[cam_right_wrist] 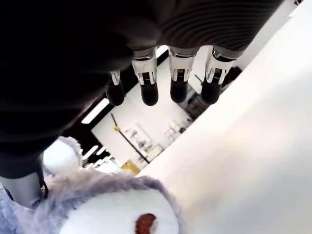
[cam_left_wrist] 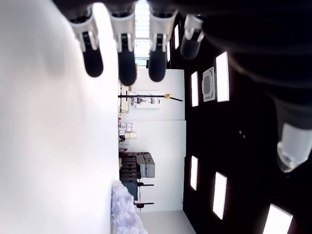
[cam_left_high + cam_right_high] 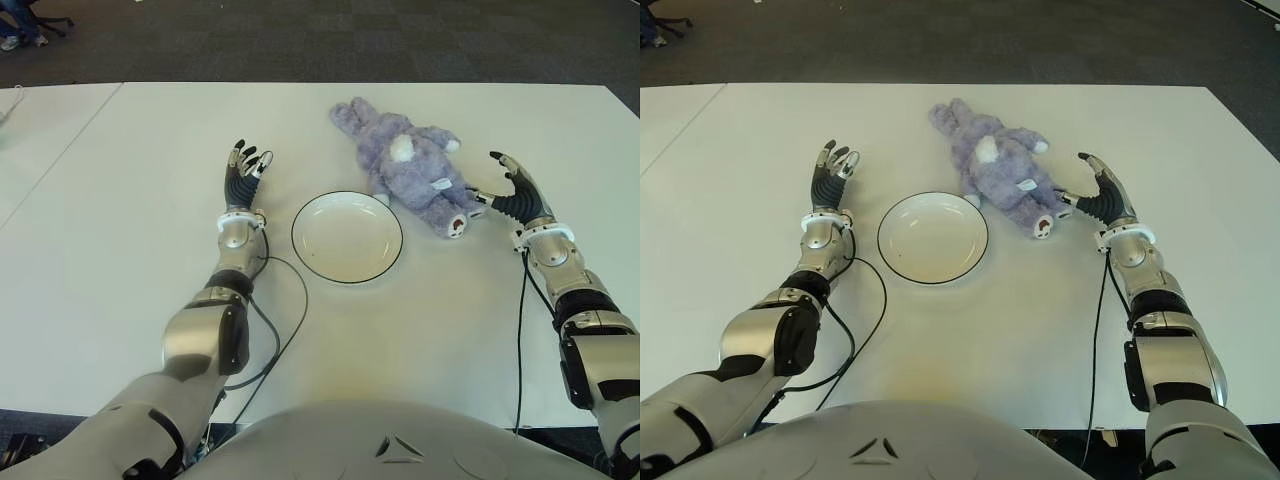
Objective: Put the doll into the plate.
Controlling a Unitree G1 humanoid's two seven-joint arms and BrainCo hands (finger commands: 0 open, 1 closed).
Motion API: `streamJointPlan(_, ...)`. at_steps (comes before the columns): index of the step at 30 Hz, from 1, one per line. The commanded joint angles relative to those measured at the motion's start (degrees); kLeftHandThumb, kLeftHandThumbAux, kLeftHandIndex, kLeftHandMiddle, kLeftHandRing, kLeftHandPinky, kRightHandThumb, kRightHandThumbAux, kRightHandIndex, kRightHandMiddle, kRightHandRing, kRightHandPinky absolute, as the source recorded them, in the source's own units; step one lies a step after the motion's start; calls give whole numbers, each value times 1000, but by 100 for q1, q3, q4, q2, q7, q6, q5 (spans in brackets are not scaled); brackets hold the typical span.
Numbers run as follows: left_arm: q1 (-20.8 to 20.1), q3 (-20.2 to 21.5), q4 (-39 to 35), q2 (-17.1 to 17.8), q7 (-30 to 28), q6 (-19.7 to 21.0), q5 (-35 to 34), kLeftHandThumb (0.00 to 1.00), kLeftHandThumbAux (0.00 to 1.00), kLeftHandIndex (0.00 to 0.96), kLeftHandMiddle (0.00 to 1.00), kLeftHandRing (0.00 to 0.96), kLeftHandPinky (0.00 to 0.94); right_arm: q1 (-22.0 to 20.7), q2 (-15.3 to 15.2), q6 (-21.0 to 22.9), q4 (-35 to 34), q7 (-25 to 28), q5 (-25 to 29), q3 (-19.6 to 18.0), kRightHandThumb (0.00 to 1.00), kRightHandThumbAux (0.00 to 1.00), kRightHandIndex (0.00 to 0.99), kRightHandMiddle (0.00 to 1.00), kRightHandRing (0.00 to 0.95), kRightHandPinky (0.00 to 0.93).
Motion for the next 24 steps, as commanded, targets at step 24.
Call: streamJointPlan(24, 1123, -13, 783, -221, 24, 767, 9, 0, 504, 77, 171, 177, 177, 210, 134, -102, -1219, -424, -533, 419, 224, 522, 28, 0, 31, 131)
